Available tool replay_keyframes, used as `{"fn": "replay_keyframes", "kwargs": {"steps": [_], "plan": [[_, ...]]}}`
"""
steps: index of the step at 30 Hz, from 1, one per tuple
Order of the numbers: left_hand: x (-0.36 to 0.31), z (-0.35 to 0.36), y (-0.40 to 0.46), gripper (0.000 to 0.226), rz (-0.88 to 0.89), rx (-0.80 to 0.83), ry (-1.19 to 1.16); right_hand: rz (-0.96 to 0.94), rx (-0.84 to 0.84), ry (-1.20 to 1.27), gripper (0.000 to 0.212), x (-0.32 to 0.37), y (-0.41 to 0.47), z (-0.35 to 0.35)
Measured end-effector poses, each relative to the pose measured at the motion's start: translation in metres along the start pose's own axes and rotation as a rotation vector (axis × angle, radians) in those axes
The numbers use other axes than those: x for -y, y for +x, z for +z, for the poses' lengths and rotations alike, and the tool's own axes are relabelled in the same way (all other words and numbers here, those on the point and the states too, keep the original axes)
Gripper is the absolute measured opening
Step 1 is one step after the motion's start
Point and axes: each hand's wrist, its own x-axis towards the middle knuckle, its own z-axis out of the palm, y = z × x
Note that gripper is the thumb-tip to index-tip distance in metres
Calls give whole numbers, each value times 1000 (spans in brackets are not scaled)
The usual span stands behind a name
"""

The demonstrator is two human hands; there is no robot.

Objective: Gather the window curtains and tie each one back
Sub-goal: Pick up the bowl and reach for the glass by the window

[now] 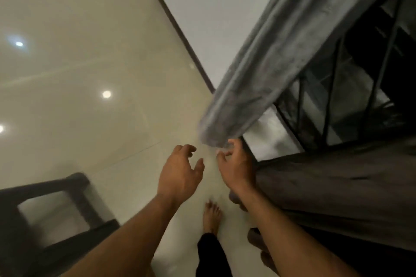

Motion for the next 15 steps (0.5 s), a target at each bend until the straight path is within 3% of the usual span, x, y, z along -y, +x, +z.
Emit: {"fn": "replay_keyframes", "kwargs": {"steps": [5, 9, 15], "plan": [[-86, 99, 66, 35, 165, 238, 52, 183, -116, 157, 43, -87, 79, -61], [-132, 153, 117, 44, 259, 409, 131, 324, -145, 297, 42, -130, 141, -70], [-139, 231, 196, 46, 91, 379, 51, 477, -143, 630, 73, -196, 239, -26]]}}
